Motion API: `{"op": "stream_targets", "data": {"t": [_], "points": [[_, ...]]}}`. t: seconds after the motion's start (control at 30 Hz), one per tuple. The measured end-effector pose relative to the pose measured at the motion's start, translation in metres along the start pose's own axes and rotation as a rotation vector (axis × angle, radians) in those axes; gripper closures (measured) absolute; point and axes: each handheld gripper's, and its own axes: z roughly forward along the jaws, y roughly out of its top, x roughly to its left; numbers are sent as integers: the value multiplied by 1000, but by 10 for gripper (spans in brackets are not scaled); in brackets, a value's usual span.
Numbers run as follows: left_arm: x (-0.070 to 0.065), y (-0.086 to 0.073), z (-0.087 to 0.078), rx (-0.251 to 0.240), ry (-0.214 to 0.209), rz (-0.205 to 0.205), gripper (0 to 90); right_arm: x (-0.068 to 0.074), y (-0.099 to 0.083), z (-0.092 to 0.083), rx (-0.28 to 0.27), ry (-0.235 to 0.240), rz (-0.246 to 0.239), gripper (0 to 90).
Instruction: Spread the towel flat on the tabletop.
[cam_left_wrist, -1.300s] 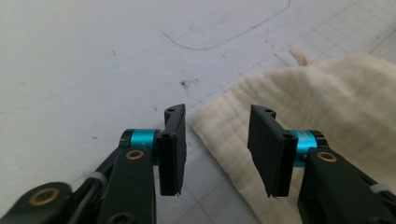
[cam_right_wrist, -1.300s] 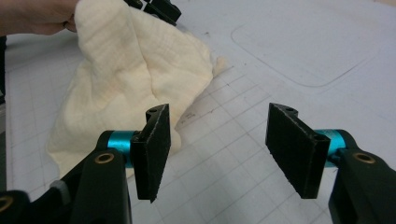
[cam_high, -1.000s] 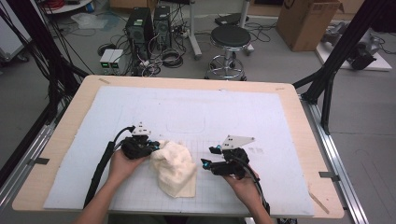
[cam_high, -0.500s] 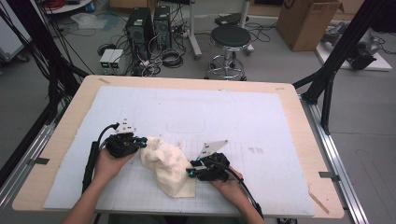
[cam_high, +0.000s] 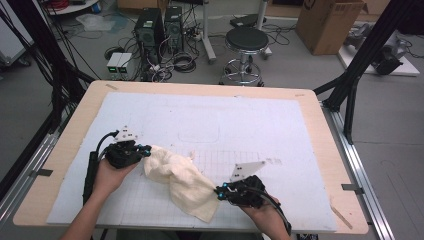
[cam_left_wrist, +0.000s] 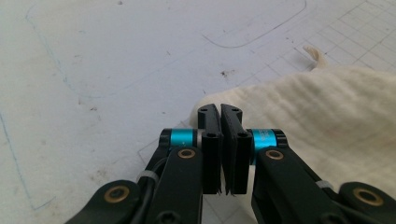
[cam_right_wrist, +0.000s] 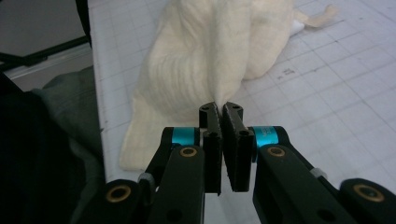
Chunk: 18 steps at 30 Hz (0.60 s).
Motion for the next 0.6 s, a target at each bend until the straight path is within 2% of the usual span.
{"op": "stream_targets", "data": {"t": [0.07, 0.13, 0.2, 0.23, 0.27, 0.37, 0.47, 0.53, 0.6], "points": [[0, -1, -1, 10, 7, 5, 864, 7, -6, -11, -17, 0, 8, 869], [1, -2, -2, 14, 10, 4, 863, 12, -10, -13, -10, 27, -5, 855], [1, -4, -3, 14, 13, 5, 862, 19, -11, -13, 3, 52, -31, 769], [1, -4, -3, 17, 14, 8, 862, 20, -10, -14, -6, 61, -36, 696], [1, -5, -3, 18, 15, 10, 862, 21, -8, -16, -29, 64, -26, 659], [4, -12, -2, 18, 17, -7, 861, 15, 2, -23, -102, 61, -22, 602], [8, -17, -2, 26, 16, -15, 861, 5, 16, -25, -148, 50, -17, 591], [10, -20, -2, 26, 10, -23, 860, -2, 26, -20, -166, 39, -13, 573], [10, -21, -2, 19, 3, -24, 860, -13, 36, -7, -151, 51, 13, 539]]}}
